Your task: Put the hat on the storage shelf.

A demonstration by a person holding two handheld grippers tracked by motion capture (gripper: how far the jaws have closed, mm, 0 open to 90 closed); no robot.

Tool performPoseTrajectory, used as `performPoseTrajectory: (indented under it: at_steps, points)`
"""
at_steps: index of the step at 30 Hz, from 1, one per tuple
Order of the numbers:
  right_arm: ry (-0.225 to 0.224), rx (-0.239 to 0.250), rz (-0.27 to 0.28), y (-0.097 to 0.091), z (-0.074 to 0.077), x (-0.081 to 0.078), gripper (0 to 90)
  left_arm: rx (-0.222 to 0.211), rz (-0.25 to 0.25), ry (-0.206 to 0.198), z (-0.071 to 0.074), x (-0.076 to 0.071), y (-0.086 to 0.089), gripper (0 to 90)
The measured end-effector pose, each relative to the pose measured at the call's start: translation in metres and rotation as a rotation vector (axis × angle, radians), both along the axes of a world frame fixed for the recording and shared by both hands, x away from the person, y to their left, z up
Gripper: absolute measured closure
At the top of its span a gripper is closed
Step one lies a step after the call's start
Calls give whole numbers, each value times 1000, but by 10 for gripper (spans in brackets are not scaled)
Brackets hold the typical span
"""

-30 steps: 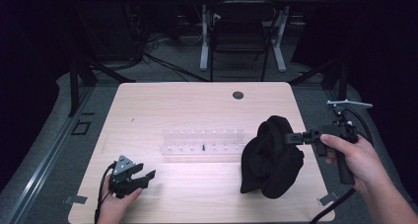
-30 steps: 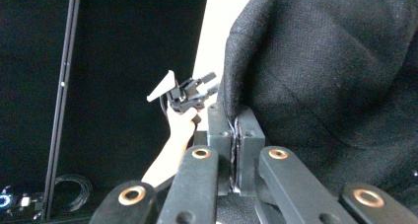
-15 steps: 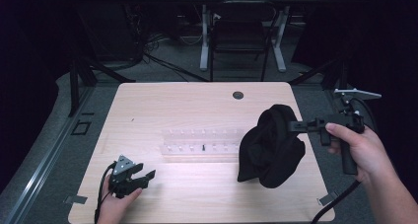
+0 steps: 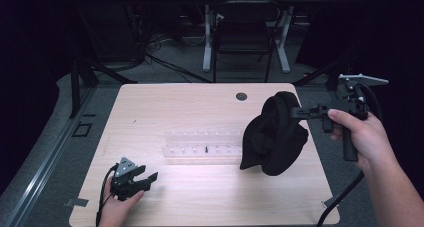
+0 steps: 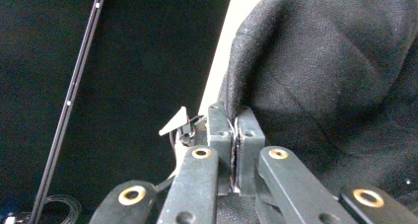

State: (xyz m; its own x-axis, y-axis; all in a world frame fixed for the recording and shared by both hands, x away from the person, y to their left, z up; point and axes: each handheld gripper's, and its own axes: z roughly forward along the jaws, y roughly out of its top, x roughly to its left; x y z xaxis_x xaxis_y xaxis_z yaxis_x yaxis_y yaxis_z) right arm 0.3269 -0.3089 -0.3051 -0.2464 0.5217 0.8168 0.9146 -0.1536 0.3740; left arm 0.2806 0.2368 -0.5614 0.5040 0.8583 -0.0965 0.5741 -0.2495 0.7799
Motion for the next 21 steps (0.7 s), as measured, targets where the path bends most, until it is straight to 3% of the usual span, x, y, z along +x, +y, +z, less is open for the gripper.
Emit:
performPoseTrajectory:
  at_steps: [12,21]
  points:
    - [-10,-9,-5,22,5,25,886,-4,-2,-1,0,1,1,429]
    - [-24,-1,26,44,5,42,886,-5,-5,-5,2,1,1,429]
